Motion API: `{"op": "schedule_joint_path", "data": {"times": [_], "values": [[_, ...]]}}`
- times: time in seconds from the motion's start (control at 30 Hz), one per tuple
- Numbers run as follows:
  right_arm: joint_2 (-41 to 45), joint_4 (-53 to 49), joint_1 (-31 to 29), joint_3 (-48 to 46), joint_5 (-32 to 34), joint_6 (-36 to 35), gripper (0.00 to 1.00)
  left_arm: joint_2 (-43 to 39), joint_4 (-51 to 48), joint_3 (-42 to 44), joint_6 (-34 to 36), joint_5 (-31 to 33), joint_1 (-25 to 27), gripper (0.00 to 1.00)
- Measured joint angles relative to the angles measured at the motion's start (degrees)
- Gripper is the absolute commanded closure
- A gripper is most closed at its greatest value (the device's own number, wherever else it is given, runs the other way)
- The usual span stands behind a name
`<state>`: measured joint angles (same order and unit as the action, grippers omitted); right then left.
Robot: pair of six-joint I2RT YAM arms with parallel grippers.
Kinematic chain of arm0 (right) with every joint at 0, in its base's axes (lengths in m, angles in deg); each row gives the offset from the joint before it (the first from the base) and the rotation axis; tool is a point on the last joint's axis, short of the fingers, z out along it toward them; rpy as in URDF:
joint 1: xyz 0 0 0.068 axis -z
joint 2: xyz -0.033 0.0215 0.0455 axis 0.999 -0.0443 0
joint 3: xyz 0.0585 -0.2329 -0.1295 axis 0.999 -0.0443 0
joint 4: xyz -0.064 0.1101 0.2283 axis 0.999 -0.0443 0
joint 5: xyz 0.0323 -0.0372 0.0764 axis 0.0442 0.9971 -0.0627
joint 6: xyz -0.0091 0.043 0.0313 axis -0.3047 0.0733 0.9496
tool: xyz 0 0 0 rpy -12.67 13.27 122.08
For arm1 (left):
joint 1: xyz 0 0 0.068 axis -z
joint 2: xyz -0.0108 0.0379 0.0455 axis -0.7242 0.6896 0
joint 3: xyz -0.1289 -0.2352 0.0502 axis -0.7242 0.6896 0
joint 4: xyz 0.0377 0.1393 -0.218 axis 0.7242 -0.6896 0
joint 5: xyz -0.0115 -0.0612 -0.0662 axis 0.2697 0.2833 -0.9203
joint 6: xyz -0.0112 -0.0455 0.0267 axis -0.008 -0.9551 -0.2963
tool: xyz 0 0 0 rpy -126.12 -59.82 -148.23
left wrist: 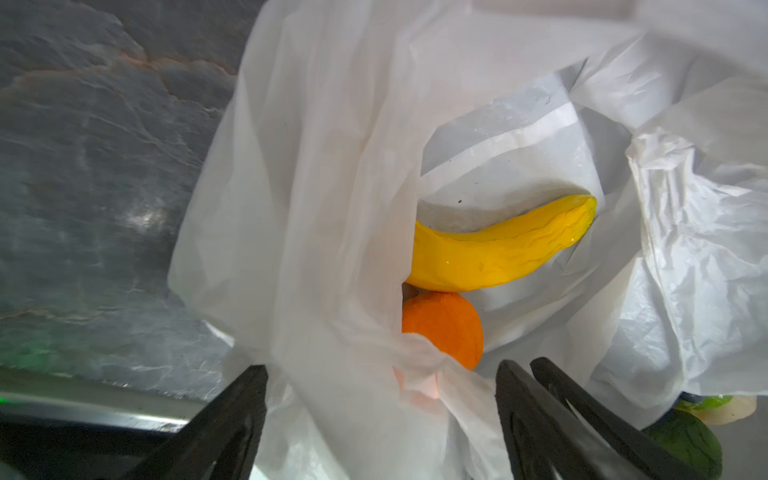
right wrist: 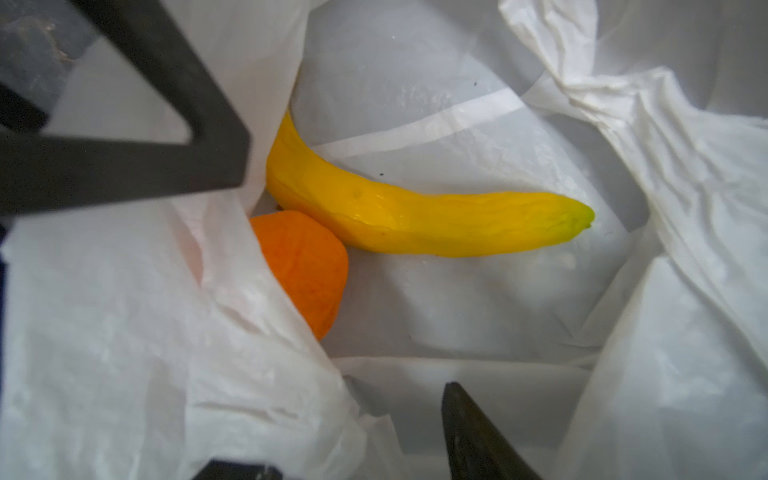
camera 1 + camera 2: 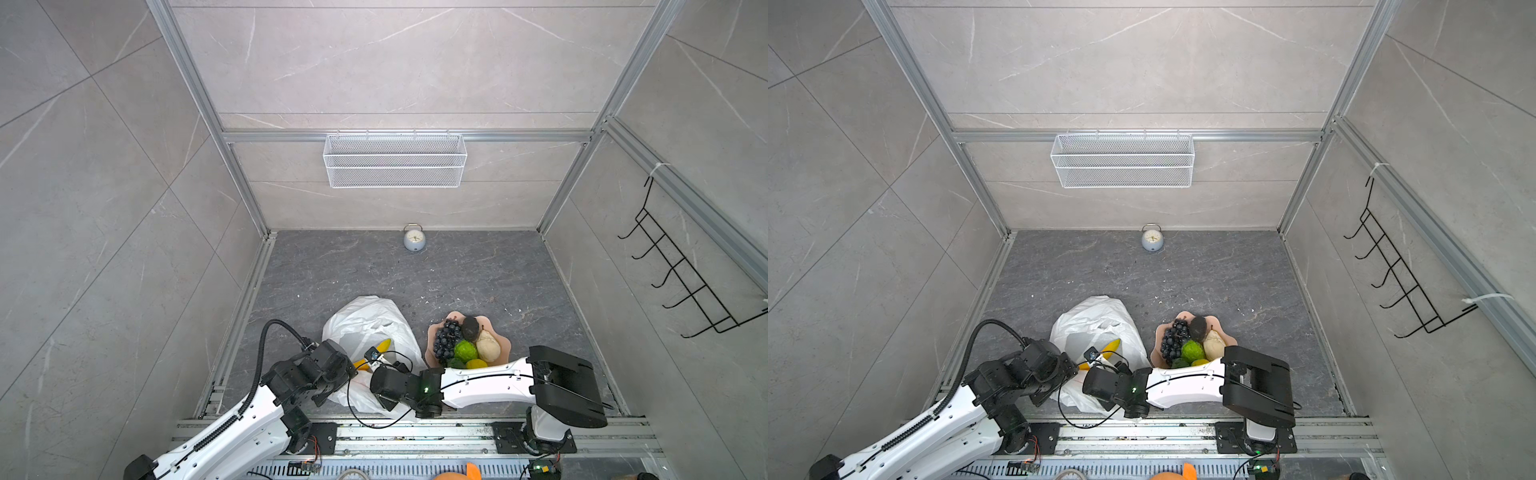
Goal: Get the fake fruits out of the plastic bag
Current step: 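Lower the right gripper onto the orange and close on it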
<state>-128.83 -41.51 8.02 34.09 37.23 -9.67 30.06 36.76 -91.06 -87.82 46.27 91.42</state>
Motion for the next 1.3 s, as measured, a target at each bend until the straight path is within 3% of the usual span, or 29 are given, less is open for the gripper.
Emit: {"op": "schedule_joint_path", "data": {"times": [0.17, 0.33, 0.47, 0.63, 0.73, 0.9, 1.1, 1.3], "values": [[0.00, 1.88, -1.90, 0.00, 0.07, -1.29, 0.40, 2.32, 4.07, 1.07, -0.48, 0.15, 0.00, 0.29], [0.00, 2.16, -2.43, 0.00, 1.70, -1.49, 0.38, 2.40, 5.79, 1.40, -0.66, 0.37, 0.00, 0.54], [0.07, 1.79, -2.40, 0.00, 3.76, -1.27, 0.36, 2.40, 6.82, 1.55, -0.22, 0.37, 0.00, 0.65], [1.38, 1.31, -2.40, -0.09, 4.76, -1.25, 0.32, 3.50, 8.85, 2.49, 1.01, 0.35, 0.00, 0.90], [3.72, 1.49, -2.40, -1.11, 4.79, -0.98, 0.30, 4.24, 9.57, 2.69, 1.97, 0.46, 0.00, 1.00], [9.38, 2.36, -1.36, -4.07, 3.56, -0.55, 0.29, 3.89, 11.63, 3.63, 4.48, 0.90, 0.00, 1.00], [16.02, 4.79, 3.80, -7.87, -2.36, 2.32, 0.32, 3.56, 12.63, 3.69, 9.97, 3.04, 0.00, 1.00], [7.76, 0.07, 8.57, -0.24, -4.87, 4.59, 0.34, 0.52, 16.57, 6.82, 15.15, 4.59, 0.00, 1.00]]}}
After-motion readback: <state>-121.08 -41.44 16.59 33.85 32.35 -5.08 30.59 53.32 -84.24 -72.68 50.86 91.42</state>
